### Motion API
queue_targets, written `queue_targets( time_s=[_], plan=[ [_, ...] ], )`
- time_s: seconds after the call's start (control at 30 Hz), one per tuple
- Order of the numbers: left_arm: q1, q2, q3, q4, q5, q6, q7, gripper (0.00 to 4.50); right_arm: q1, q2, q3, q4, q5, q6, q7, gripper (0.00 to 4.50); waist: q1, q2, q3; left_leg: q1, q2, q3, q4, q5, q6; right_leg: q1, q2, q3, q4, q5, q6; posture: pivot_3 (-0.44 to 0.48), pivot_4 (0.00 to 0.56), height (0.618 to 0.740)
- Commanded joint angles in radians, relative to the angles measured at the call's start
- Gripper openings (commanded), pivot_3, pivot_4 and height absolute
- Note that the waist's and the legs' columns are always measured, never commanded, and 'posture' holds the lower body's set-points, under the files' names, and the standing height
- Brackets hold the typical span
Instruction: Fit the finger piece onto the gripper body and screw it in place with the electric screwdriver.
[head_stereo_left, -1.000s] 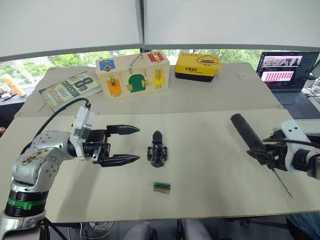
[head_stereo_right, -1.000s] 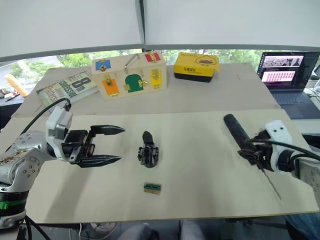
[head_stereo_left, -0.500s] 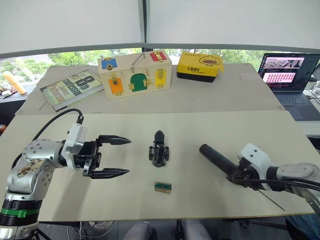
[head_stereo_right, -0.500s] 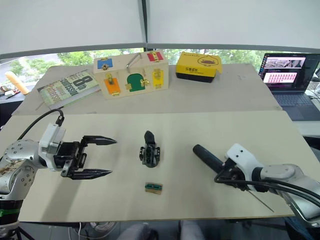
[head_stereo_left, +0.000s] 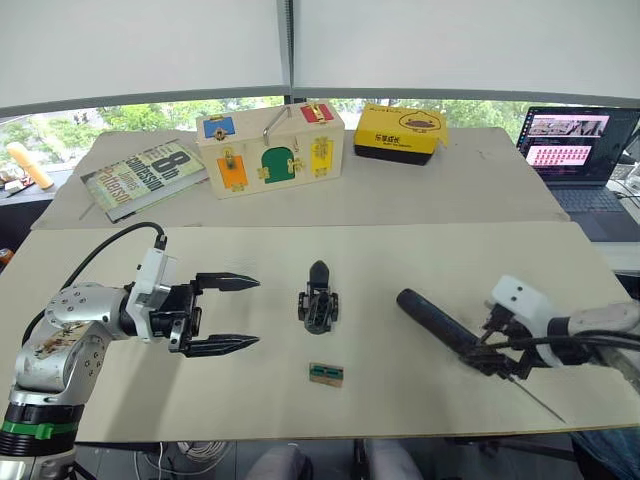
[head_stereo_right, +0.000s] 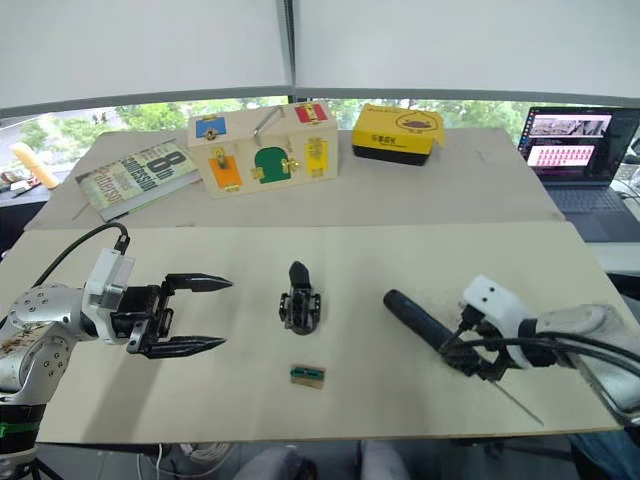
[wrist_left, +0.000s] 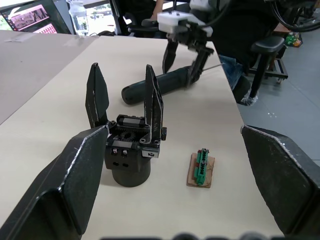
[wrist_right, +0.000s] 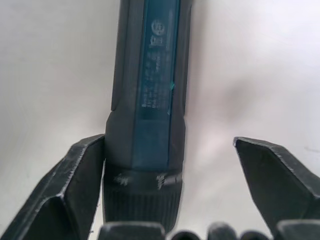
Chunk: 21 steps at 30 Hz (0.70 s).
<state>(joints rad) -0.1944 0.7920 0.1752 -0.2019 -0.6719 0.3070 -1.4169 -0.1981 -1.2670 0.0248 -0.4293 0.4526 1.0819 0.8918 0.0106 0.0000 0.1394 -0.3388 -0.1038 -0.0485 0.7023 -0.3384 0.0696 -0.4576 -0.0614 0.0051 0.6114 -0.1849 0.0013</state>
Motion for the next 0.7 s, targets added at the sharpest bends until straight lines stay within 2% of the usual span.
queue_targets(
  time_s=[0.03,0.1,0.23,0.37,0.5,0.57,0.63,0.7],
  plan=[
    [-0.002,0.004,0.007,-0.017,-0.014,-0.004,-0.001,4.5,-0.117,-0.137,0.071,-0.098,0.043,0.156,0.093,4.46,0.0,0.0,0.0,0.0,0.001,0.0,0.0,0.0,0.0,0.0,0.0,0.0,0.0,0.0,0.0,0.0,0.15,0.74],
    [-0.002,0.005,0.004,-0.017,-0.015,0.001,0.0,4.5,-0.259,-0.1,0.111,-0.104,0.123,0.307,0.115,4.46,-0.002,-0.001,0.001,0.0,0.002,-0.001,-0.001,0.0,0.0,0.0,0.001,-0.002,-0.001,-0.001,-0.002,0.0,0.15,0.74],
    [-0.006,0.005,-0.005,-0.017,-0.014,0.006,0.0,4.5,-0.4,-0.088,0.257,-0.087,0.113,0.356,0.138,4.46,0.0,-0.003,0.002,-0.001,0.003,0.0,-0.001,-0.001,0.0,0.0,0.001,-0.004,-0.001,0.0,-0.002,0.0,0.15,0.74],
    [-0.006,0.005,-0.013,-0.023,-0.014,0.011,0.0,4.5,-0.472,-0.046,0.404,-0.011,0.031,0.312,0.122,4.46,0.004,-0.003,0.002,-0.005,0.003,0.0,0.003,-0.002,0.002,-0.002,-0.001,-0.006,-0.001,0.0,-0.002,0.0,0.15,0.74],
    [0.001,0.005,-0.013,-0.037,-0.019,0.016,0.009,4.5,-0.488,-0.018,0.508,0.133,-0.14,0.131,0.101,4.46,0.002,-0.003,0.002,-0.007,0.002,-0.001,0.005,-0.002,0.003,-0.003,-0.001,-0.007,-0.001,0.0,-0.001,0.0,0.15,0.74],
    [0.013,0.007,-0.007,-0.049,-0.022,0.02,0.014,4.5,-0.489,-0.043,0.515,0.168,-0.175,0.04,0.163,4.46,0.002,-0.002,0.003,-0.008,0.001,-0.001,0.006,-0.002,0.003,-0.004,-0.002,-0.009,-0.001,0.0,-0.001,0.0,0.15,0.74],
    [0.028,0.011,0.005,-0.063,-0.027,0.026,0.021,4.5,-0.492,-0.062,0.445,0.167,-0.122,-0.019,0.264,4.46,0.001,-0.001,0.004,-0.009,0.001,-0.001,0.007,-0.002,0.003,-0.005,-0.002,-0.012,0.0,0.0,-0.001,0.0,0.15,0.74],
    [0.045,0.021,0.024,-0.082,-0.035,0.037,0.028,4.5,-0.518,-0.115,0.381,0.175,-0.059,0.002,0.378,4.46,0.0,0.003,0.007,-0.01,0.001,-0.001,0.009,-0.002,0.002,-0.005,-0.002,-0.014,0.0,0.0,-0.001,0.0,0.15,0.74]
  ],
)
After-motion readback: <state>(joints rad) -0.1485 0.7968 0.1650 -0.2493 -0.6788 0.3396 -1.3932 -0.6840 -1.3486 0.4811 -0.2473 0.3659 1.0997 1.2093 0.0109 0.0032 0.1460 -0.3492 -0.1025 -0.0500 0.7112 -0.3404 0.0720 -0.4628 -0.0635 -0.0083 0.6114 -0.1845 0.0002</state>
